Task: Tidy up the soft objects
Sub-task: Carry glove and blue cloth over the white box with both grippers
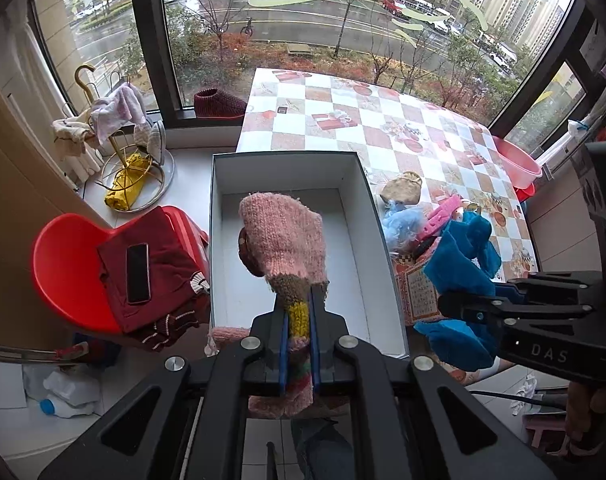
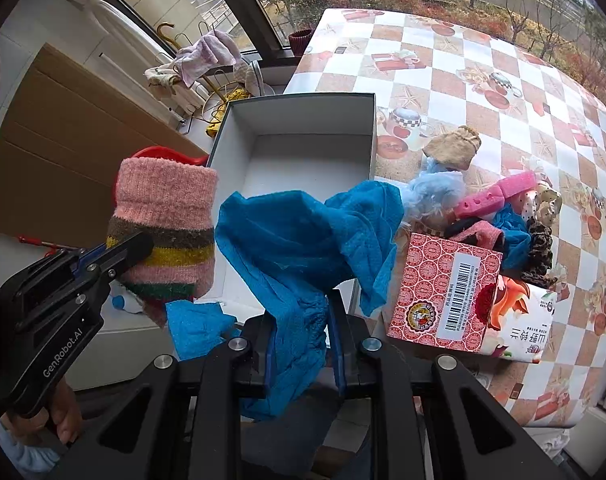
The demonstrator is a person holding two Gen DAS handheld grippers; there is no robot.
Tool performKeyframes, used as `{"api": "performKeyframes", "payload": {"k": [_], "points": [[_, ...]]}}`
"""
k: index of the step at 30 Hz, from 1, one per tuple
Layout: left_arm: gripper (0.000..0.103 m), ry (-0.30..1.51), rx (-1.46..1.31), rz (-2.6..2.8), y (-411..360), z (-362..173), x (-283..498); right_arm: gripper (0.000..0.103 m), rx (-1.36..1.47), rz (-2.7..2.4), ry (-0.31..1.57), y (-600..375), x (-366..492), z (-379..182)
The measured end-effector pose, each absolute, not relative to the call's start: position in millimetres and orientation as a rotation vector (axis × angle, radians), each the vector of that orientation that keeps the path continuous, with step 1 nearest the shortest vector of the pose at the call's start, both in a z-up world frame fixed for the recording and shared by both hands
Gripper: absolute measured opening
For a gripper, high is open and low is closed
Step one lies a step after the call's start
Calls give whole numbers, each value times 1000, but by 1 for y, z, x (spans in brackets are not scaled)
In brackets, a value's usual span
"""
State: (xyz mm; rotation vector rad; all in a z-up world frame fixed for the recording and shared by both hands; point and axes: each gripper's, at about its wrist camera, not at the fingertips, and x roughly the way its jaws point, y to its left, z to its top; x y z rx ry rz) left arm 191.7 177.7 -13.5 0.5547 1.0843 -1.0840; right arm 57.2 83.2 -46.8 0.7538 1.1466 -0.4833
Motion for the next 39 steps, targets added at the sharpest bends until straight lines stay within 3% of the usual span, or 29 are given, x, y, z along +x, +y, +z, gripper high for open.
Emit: {"api": "performKeyframes", "payload": {"k": [39], "points": [[9,1132,578,-1055,147,-41,205,23,818,-496,1177,63,72,-73]]}}
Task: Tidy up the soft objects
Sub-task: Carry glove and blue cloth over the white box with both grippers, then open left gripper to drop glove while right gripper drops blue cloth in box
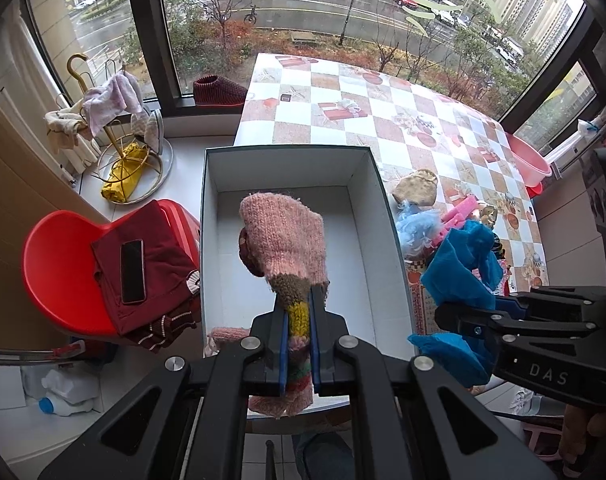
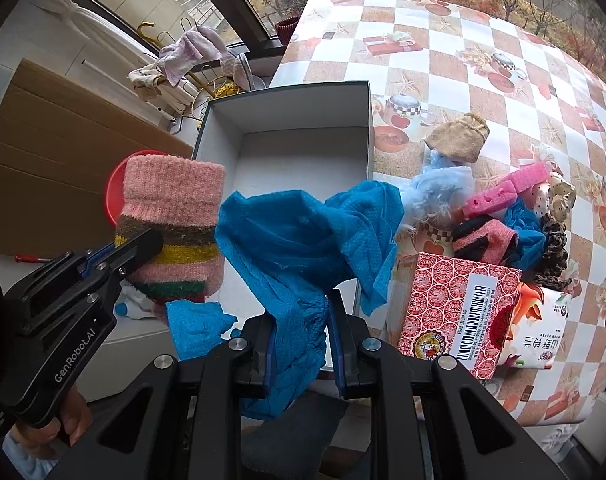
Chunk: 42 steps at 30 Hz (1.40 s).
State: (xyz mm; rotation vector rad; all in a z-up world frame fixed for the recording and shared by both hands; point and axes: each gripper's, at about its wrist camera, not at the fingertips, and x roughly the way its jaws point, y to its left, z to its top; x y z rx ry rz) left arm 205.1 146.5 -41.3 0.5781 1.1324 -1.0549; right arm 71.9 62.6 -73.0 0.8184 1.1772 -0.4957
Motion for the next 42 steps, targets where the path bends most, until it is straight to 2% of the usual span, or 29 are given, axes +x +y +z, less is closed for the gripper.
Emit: {"api": "performKeyframes", "payload": {"k": [23,42], "points": [[9,1211,620,-970,131,-98,216,23,859,-500,1214,56,92,-116],[9,1298,730,-931,156,-151,199,23,735,-397,1443,99,109,-180]]}}
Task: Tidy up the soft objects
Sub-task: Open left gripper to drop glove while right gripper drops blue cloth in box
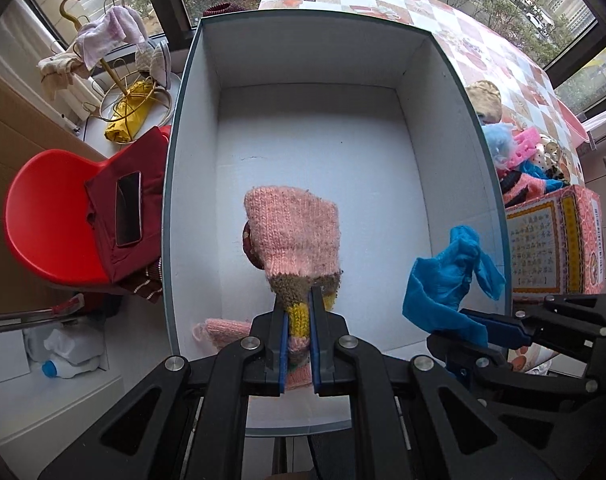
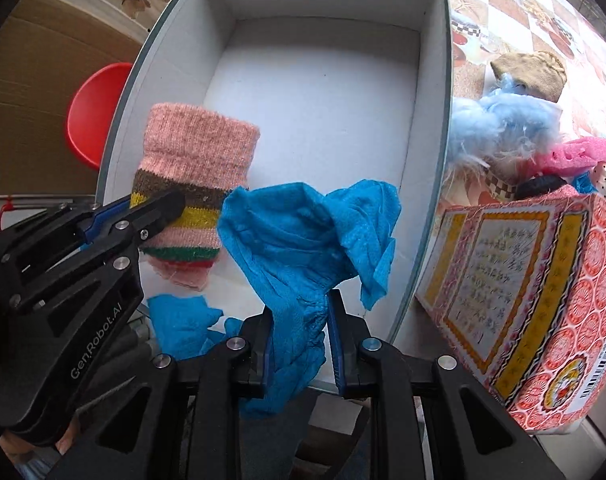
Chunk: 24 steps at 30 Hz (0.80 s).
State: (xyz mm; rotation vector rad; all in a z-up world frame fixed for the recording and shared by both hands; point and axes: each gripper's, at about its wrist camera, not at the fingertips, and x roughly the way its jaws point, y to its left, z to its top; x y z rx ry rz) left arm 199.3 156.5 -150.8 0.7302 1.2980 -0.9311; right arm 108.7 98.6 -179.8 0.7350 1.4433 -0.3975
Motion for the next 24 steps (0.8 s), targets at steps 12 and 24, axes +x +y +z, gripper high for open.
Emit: {"api": "performKeyframes", "payload": {"k": [12,24], "points": [[83,1273,705,-896,169,-143,197,23,710,-394,1431,101,100,-166],[103,1264,525,-921,178,-101,212,103,657,-386,1297,104,77,-121]]}}
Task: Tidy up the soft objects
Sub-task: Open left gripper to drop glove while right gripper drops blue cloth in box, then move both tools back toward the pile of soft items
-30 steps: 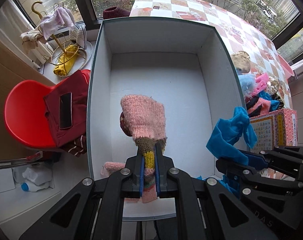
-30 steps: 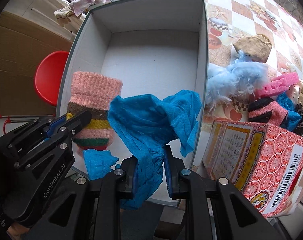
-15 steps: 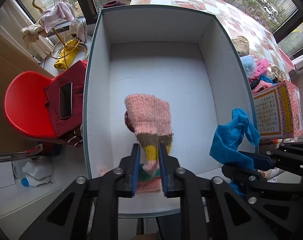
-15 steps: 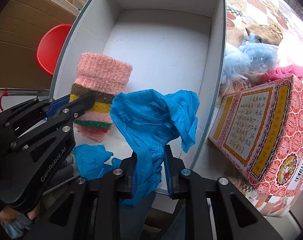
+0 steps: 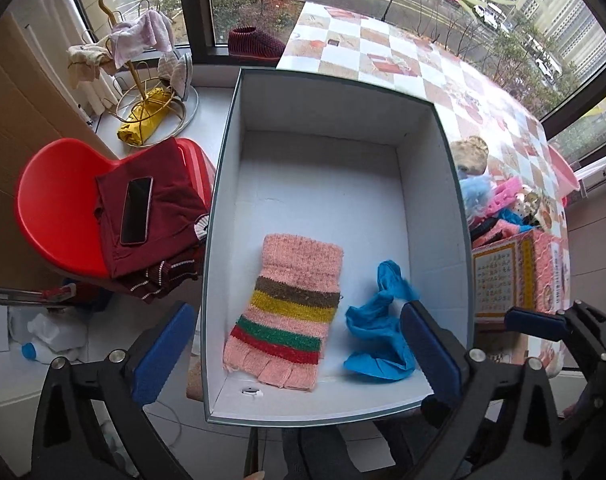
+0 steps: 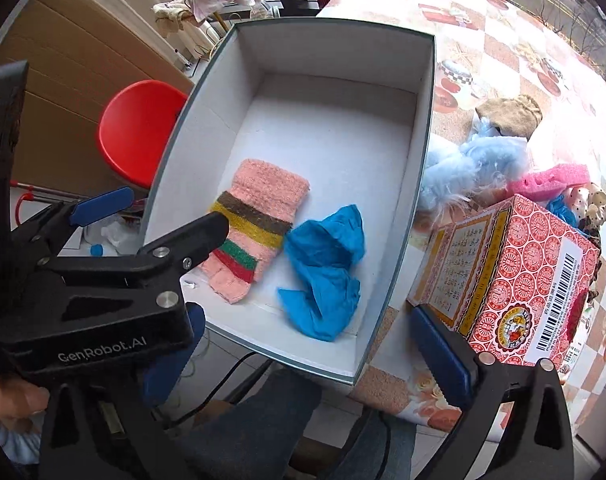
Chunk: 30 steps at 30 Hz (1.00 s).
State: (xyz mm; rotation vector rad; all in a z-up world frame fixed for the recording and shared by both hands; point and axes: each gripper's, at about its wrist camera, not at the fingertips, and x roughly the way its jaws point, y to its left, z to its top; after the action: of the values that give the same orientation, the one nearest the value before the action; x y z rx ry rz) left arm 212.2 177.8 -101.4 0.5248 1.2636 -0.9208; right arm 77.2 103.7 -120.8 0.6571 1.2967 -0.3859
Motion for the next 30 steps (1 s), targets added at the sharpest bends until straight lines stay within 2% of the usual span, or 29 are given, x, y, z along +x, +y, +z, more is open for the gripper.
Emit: {"api": "performKeyframes", "payload": {"k": [12,30], "points": [[103,1264,400,-1004,177,-55,217,103,726,-433,1161,97,63,-69],[103,1261,455,-1134,152,-40,193,103,876,-647,1007,65,-13,-34]]}}
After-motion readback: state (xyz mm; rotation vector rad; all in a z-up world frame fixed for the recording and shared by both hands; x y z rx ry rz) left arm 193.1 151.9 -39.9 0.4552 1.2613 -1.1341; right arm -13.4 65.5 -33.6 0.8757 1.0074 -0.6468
